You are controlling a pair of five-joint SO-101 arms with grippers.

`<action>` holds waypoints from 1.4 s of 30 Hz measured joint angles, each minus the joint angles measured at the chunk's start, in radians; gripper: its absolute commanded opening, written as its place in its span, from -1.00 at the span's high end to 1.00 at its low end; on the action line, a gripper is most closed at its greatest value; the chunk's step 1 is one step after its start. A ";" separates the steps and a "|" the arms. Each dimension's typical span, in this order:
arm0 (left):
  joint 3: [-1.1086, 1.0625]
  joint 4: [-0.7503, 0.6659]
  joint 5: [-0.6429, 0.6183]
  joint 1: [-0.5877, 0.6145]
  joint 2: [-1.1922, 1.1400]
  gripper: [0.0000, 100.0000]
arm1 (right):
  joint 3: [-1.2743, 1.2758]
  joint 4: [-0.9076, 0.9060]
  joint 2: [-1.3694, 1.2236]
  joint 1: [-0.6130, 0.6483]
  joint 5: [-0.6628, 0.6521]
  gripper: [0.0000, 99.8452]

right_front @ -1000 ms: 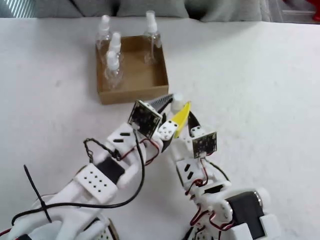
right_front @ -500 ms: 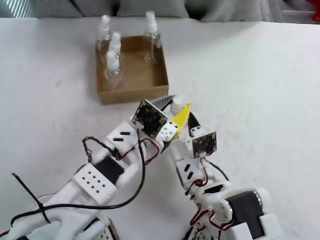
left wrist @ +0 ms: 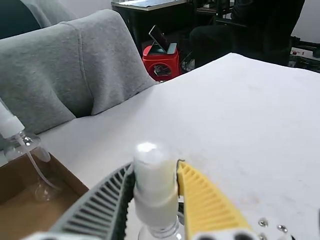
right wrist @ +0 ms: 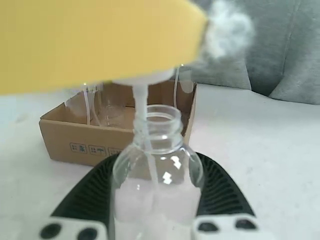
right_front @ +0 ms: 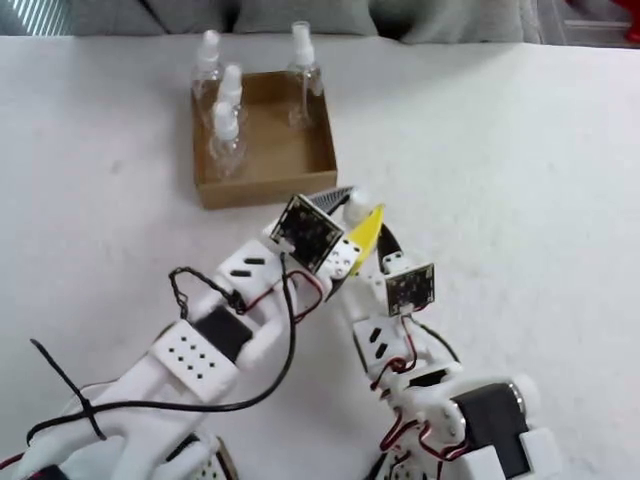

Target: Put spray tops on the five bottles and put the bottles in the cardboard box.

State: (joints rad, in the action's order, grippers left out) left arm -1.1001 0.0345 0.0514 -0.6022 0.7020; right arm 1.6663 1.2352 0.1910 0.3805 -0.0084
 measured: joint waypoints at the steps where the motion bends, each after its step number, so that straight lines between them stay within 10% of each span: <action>1: 0.003 -0.009 0.000 0.000 -0.052 0.95 | 0.000 0.003 0.003 0.000 0.000 0.97; 23: -0.028 -0.086 0.002 -0.006 -0.115 0.94 | 0.000 0.002 0.000 0.002 0.000 0.97; 34: -0.037 -0.078 0.002 -0.006 -0.114 0.06 | 0.000 0.002 0.000 -0.009 0.003 0.97; 42: -0.037 -0.078 -0.003 0.003 -0.114 0.02 | 0.000 0.002 0.000 -0.002 0.003 0.97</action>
State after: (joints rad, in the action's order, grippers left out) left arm -1.1370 -0.0437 0.0483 -0.5992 0.5884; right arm 1.6663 1.2367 0.1910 0.3790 -0.0054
